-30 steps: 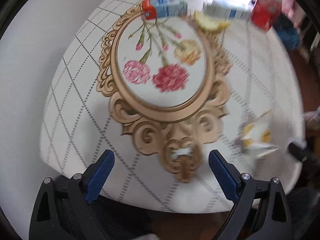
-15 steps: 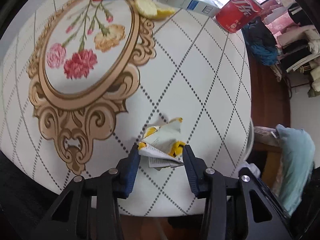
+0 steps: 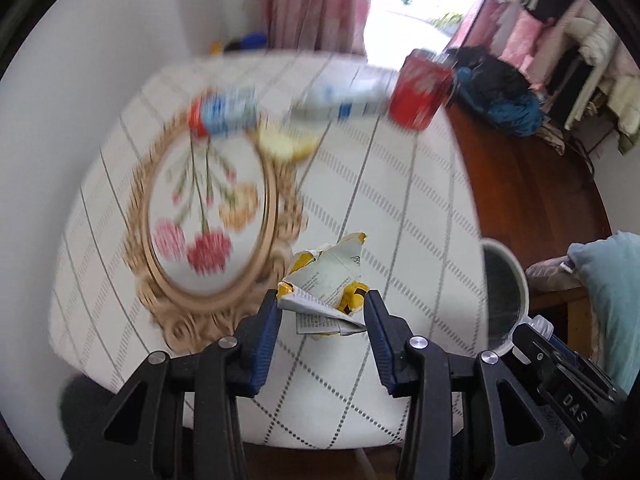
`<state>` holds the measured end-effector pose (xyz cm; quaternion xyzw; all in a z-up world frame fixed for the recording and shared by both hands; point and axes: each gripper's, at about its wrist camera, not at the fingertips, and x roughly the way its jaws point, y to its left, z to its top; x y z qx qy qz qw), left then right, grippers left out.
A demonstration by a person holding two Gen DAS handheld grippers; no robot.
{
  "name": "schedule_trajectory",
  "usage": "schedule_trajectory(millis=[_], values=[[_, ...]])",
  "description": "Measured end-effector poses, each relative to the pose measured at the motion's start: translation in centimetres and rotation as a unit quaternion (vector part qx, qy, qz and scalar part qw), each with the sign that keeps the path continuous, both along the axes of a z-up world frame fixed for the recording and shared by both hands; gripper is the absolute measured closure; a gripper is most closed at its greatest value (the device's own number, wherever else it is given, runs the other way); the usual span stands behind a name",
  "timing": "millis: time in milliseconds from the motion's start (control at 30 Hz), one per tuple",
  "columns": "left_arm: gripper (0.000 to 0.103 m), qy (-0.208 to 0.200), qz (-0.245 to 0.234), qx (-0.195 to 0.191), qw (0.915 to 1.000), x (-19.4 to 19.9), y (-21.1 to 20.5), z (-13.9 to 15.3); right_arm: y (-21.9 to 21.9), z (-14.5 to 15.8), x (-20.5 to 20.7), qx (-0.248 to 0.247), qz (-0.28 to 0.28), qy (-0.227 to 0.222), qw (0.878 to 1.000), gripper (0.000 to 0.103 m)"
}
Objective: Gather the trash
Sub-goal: 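Grasp the crumpled white-yellow wrapper with the left tool, then carry the cup and wrapper over the bin and release both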
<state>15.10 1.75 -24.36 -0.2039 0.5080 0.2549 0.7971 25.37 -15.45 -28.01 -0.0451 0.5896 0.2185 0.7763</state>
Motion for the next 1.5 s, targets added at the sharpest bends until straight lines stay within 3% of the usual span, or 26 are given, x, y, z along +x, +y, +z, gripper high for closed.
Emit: schedule_trajectory(millis=[100, 300, 467, 633, 767, 867, 1067, 1167, 1200, 1267, 1300, 1367, 1400, 1433, 1500], values=[[0.065, -0.026, -0.021, 0.026, 0.9991, 1.5, -0.8, 3.0, -1.3, 1.8, 0.9, 0.013, -0.017, -0.015, 1.000, 0.059], [0.065, -0.068, -0.074, 0.038, 0.9942, 5.9, -3.3, 7.4, -5.6, 6.0, 3.6, 0.039, -0.054, -0.045, 0.997, 0.059], [0.065, -0.079, -0.126, 0.029, 0.9884, 10.7, -6.7, 7.9, -10.1, 9.0, 6.4, 0.046, -0.080, -0.066, 0.994, 0.059], [0.064, -0.070, -0.172, -0.003, 0.9826, 15.8, -10.1, 6.0, -13.6, 9.5, 9.3, 0.030, -0.095, -0.077, 0.992, 0.059], [0.064, -0.044, -0.202, -0.055, 0.9769, 19.8, -12.2, 2.7, -16.1, 7.4, 11.8, 0.011, -0.110, -0.065, 0.992, 0.059], [0.064, -0.010, -0.211, -0.119, 0.9701, 22.6, -13.1, -0.7, -17.7, 4.3, 13.7, -0.002, -0.118, -0.037, 0.992, 0.059], [0.062, 0.042, -0.206, -0.195, 0.9581, 26.3, -13.8, -6.1, -19.1, -1.7, 16.0, -0.024, -0.120, 0.016, 0.992, 0.059], [0.061, 0.066, -0.198, -0.212, 0.9548, 27.1, -13.8, -7.6, -19.2, -3.8, 16.6, -0.025, -0.121, 0.034, 0.992, 0.059], [0.058, 0.069, -0.197, -0.211, 0.9549, 27.2, -13.8, -7.9, -19.1, -4.6, 16.9, -0.024, -0.119, 0.040, 0.992, 0.059], [0.044, 0.072, -0.195, -0.207, 0.9560, 26.9, -13.6, -8.1, -18.9, -5.8, 17.5, -0.027, -0.119, 0.049, 0.991, 0.059], [0.027, 0.071, -0.192, -0.204, 0.9573, 26.7, -13.6, -8.1, -18.8, -6.2, 17.6, -0.027, -0.118, 0.051, 0.991, 0.059], [0.023, 0.068, -0.188, -0.200, 0.9593, 26.5, -13.3, -8.1, -18.6, -6.9, 17.8, -0.033, -0.119, 0.051, 0.991, 0.058], [0.022, 0.070, -0.187, -0.196, 0.9600, 26.3, -13.3, -8.0, -18.5, -7.1, 17.8, -0.040, -0.118, 0.053, 0.991, 0.047], [0.015, 0.075, -0.190, -0.188, 0.9608, 26.1, -13.3, -8.0, -18.5, -7.4, 17.9, -0.042, -0.119, 0.054, 0.991, 0.027], [0.007, 0.081, -0.194, -0.170, 0.9626, 25.7, -13.4, -7.7, -18.3, -7.6, 17.8, -0.041, -0.120, 0.055, 0.990, 0.011]])
